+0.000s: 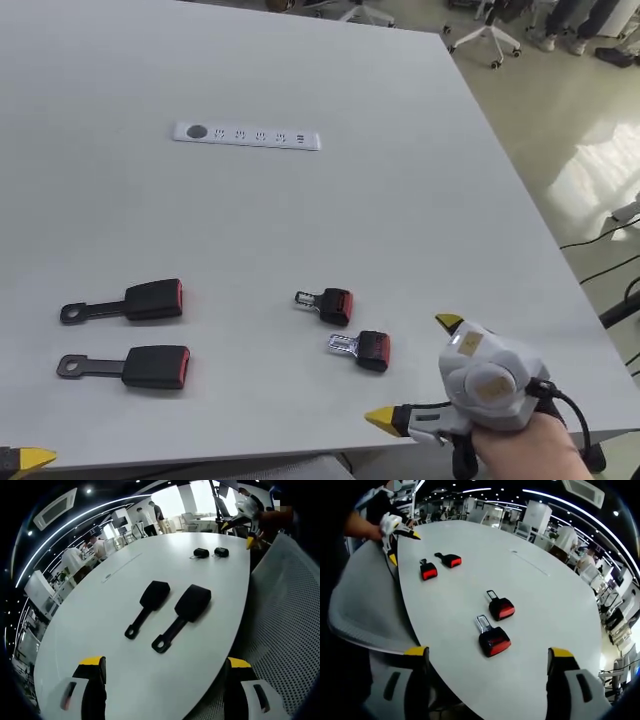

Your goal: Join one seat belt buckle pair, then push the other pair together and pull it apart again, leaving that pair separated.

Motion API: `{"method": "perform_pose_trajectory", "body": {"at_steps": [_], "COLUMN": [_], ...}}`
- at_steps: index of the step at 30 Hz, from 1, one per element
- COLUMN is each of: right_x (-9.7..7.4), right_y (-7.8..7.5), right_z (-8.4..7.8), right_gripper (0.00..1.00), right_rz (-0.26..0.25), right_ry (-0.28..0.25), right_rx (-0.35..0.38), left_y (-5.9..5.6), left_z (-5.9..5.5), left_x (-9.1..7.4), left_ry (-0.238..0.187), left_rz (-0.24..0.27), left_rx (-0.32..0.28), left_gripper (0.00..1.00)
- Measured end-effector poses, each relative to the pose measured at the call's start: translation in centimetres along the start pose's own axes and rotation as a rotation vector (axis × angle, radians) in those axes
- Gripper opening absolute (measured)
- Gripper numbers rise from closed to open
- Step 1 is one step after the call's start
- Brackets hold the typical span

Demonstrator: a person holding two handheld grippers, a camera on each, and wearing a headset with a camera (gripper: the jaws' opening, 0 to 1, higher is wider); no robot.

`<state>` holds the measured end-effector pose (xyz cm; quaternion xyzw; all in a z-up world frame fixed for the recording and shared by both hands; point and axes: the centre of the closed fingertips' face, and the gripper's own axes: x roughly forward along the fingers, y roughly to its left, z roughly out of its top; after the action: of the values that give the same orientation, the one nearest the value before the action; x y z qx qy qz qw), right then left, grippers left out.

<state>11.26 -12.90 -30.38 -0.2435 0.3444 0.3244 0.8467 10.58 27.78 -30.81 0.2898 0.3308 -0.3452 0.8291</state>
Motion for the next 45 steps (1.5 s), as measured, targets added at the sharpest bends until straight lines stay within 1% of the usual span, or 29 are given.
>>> {"method": "perform_pose_trajectory", "body": {"at_steps": [8,18,22,24,25,28,31,36,39,40,41,42,43,44,45], "right_x": [0.0,-0.1,-0.3,-0.4,-0.4,-0.5,-0.6,-0.4,-0.1,0.0,0.1,0.2,0.3,0.4,0.5], "right_y": [0.1,-0.2,-0.5,-0.6,-0.6,-0.8,-1.1,-1.1,-0.7,-0.5,-0.3,-0.2,-0.1,0.0,0.1], "right_z": [0.0,0.2,0.1,-0.1,-0.2,-0.5,-0.7,-0.5,-0.5,-0.5,-0.4,-0.4,-0.4,-0.3,-0.3], "right_gripper": [1.0,1.0,0.99,0.98,0.98,0.96,0.94,0.92,0.89,0.87,0.85,0.85,0.84,0.84,0.83], "right_rz": [0.002,-0.005,-0.008,-0.007,-0.007,-0.005,-0.004,0.01,0.035,0.045,0.055,0.06,0.064,0.077,0.082], "right_ry": [0.0,0.0,-0.003,0.003,0.007,0.016,0.016,0.012,0.013,0.009,0.008,0.009,0.011,0.012,0.012], "right_rx": [-0.004,-0.018,-0.016,-0.02,-0.027,-0.037,-0.035,-0.042,-0.061,-0.073,-0.086,-0.088,-0.09,-0.093,-0.099], "left_y": [-0.1,-0.4,-1.1,-1.1,-1.2,-1.5,-1.8,-1.9,-1.9,-2.0,-2.1,-2.1,-2.1,-2.1,-2.1], "left_z": [0.1,0.3,0.4,0.6,0.6,0.5,0.6,1.8,2.6,2.7,3.0,3.1,3.2,3.2,3.3], "left_x": [0.0,-0.1,-0.1,-0.2,-0.3,-0.3,-0.4,0.0,0.7,0.9,1.2,1.4,1.6,2.0,2.2], "left_ry": [-0.001,-0.002,0.0,-0.001,-0.002,0.007,0.02,0.017,0.019,0.018,0.016,0.015,0.02,0.033,0.036], "left_rz": [-0.002,-0.013,-0.049,-0.05,-0.056,-0.077,-0.103,-0.135,-0.154,-0.161,-0.177,-0.18,-0.185,-0.187,-0.191], "left_rx": [0.002,0.014,0.021,0.042,0.044,0.054,0.061,0.086,0.11,0.106,0.09,0.093,0.104,0.129,0.136], "left_gripper": [1.0,0.99,0.99,0.96,0.97,0.97,0.95,0.94,0.93,0.93,0.93,0.92,0.9,0.89,0.89]}}
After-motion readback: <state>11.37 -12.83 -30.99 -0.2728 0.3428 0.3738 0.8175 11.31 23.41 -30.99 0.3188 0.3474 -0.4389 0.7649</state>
